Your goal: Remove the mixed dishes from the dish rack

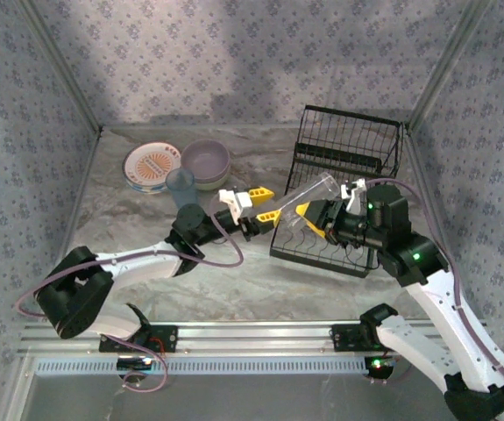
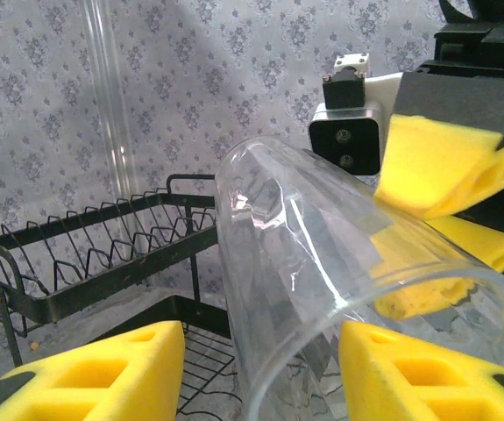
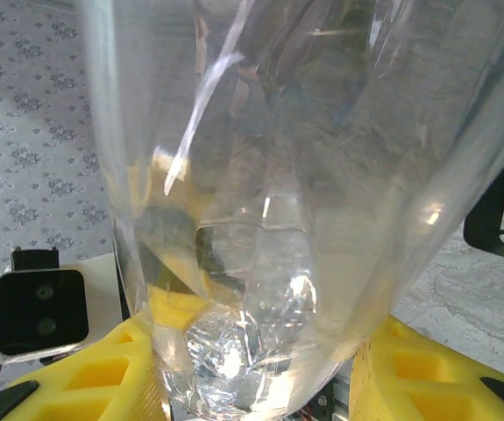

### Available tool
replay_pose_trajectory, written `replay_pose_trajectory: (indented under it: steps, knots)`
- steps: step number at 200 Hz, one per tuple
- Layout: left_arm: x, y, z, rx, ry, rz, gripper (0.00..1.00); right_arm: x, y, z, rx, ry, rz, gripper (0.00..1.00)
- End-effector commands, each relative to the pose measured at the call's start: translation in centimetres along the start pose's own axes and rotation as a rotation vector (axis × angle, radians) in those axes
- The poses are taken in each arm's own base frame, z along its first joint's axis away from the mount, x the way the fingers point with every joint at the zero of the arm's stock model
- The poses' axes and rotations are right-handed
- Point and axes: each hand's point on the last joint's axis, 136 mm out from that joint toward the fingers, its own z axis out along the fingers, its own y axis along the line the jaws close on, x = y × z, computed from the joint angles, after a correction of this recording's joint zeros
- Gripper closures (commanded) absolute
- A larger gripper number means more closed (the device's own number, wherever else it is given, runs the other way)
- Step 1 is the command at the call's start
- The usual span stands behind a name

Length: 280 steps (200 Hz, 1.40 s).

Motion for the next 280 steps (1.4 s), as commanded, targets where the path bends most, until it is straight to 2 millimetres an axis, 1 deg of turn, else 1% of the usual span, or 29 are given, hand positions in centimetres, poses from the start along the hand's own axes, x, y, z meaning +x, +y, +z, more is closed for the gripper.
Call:
replay_pose_trajectory:
  steps: [1, 29, 39, 59, 83, 101, 107, 117, 131, 153, 164, 166, 180, 191, 210, 215, 229, 237, 254, 280]
  knots:
    - [-2.0, -0.1, 0.8, 0.025, -0.06, 0.008, 0.54, 0.3, 1.1, 0.0, -0.049, 0.014, -0.015, 0.83]
    - [-1.9, 0.2, 1.2, 0.017, -0.058, 0.006, 0.6, 0.5, 1.2, 0.1, -0.053, 0.021, -0.017, 0.83]
    - [-1.9, 0.2, 1.2, 0.018, -0.057, 0.005, 0.64, 0.6, 1.3, 0.1, -0.057, 0.022, -0.02, 0.83]
    - [-1.8, 0.2, 1.1, 0.018, -0.048, -0.003, 0.79, 0.6, 1.3, 0.2, -0.063, 0.026, -0.014, 0.83]
    - [-1.8, 0.2, 1.0, 0.008, -0.035, -0.018, 1.0, 0.7, 1.5, 0.4, -0.075, 0.04, -0.009, 0.83]
    - [-1.8, 0.3, 0.8, -0.003, -0.029, -0.031, 1.0, 0.8, 1.7, 0.6, -0.081, 0.053, -0.011, 0.81]
    - [-1.9, 0.3, 0.7, -0.007, -0.029, -0.038, 1.0, 0.7, 1.9, 0.6, -0.087, 0.054, -0.017, 0.79]
    - [-2.0, 0.3, 0.6, -0.011, -0.029, -0.043, 1.0, 0.6, 2.1, 0.6, -0.091, 0.052, -0.026, 0.71]
    - [-1.9, 0.3, 0.4, -0.021, -0.026, -0.052, 1.0, 0.3, 2.4, 0.8, -0.095, 0.047, -0.044, 0.51]
    - [-2.0, 0.4, 0.2, -0.037, -0.03, -0.059, 1.0, 0.1, 2.6, 1.1, -0.099, 0.048, -0.057, 0.24]
    - [-2.0, 0.7, 0.0, -0.053, -0.031, -0.063, 1.0, 0.0, 2.7, 1.1, -0.105, 0.041, -0.054, 0.02]
    - [-2.0, 0.7, 0.0, -0.057, -0.03, -0.066, 1.0, 0.0, 2.7, 1.1, -0.105, 0.04, -0.055, 0.0]
    - [-2.0, 1.1, -0.2, -0.084, -0.032, -0.071, 1.0, -0.1, 2.6, 0.9, -0.095, 0.032, -0.061, 0.0]
    - [-2.1, 1.5, -0.3, -0.107, -0.032, -0.079, 1.0, -0.5, 2.3, 0.4, -0.059, -0.004, -0.097, 0.0]
    - [-2.1, 2.7, -0.6, -0.178, -0.005, -0.118, 1.0, -1.2, 1.7, -0.8, 0.029, -0.064, -0.169, 0.0]
    - [-2.2, 2.8, -0.7, -0.188, 0.002, -0.126, 1.0, -1.2, 1.1, -1.2, 0.068, -0.073, -0.178, 0.0]
    - [-2.2, 3.5, -1.1, -0.24, 0.03, -0.16, 1.0, -1.8, 0.4, -2.4, 0.141, -0.123, -0.229, 0.0]
    - [-2.1, 4.1, -1.5, -0.285, 0.055, -0.191, 1.0, -2.2, 0.0, -3.1, 0.182, -0.158, -0.256, 0.0]
    - [-2.3, 4.8, -2.5, -0.357, 0.113, -0.231, 1.0, -3.0, -0.1, -4.2, 0.227, -0.221, -0.316, 0.0]
    - [-3.3, 5.3, -4.7, -0.452, 0.182, -0.301, 1.0, -3.9, -1.0, -4.8, 0.315, -0.277, -0.401, 0.0]
